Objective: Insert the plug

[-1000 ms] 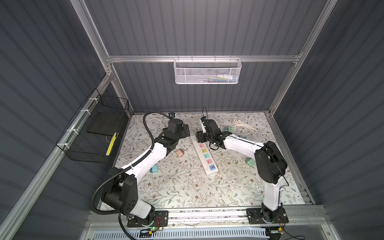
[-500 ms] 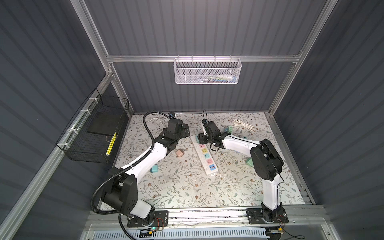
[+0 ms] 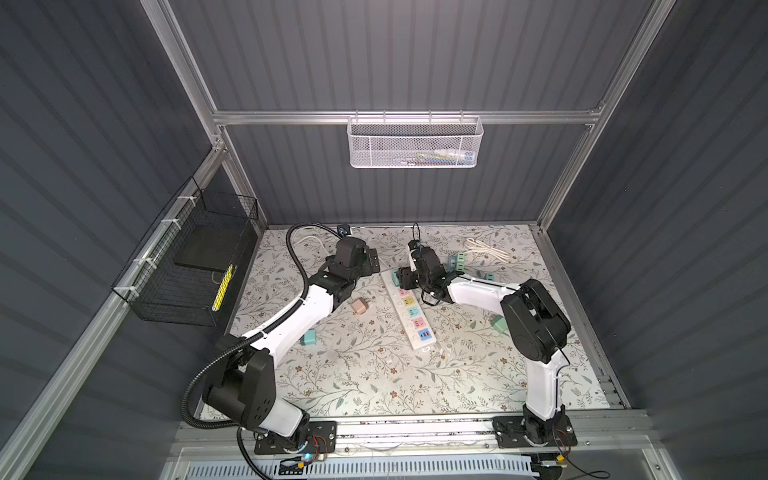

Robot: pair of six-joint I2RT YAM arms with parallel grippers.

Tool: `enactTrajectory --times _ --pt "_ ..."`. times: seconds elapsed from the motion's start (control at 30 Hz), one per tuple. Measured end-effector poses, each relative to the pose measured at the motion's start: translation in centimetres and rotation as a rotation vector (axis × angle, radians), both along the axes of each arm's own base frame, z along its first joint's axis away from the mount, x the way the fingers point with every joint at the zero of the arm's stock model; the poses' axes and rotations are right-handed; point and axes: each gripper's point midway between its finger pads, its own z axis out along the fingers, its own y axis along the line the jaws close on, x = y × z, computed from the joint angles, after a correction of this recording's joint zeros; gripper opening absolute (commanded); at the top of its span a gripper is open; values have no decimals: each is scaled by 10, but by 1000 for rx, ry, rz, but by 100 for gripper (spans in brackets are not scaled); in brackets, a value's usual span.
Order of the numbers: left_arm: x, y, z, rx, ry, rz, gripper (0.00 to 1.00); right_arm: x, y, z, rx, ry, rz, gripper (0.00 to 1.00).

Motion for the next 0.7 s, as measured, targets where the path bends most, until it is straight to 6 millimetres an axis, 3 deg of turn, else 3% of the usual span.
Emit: enactTrajectory --times 0.23,0.5,0.57,0.7 --pt "1 -1 -2 1 1 0 100 -1 -1 1 8 -4 -1 62" --pt "1 0 -9 8 14 1 100 -8 -9 10 -16 40 10 71" --pt "1 1 -8 9 14 3 100 -10 -11 24 -19 39 19 73" --pt "2 6 -10 12 20 15 100 -14 -13 80 26 -33 30 78"
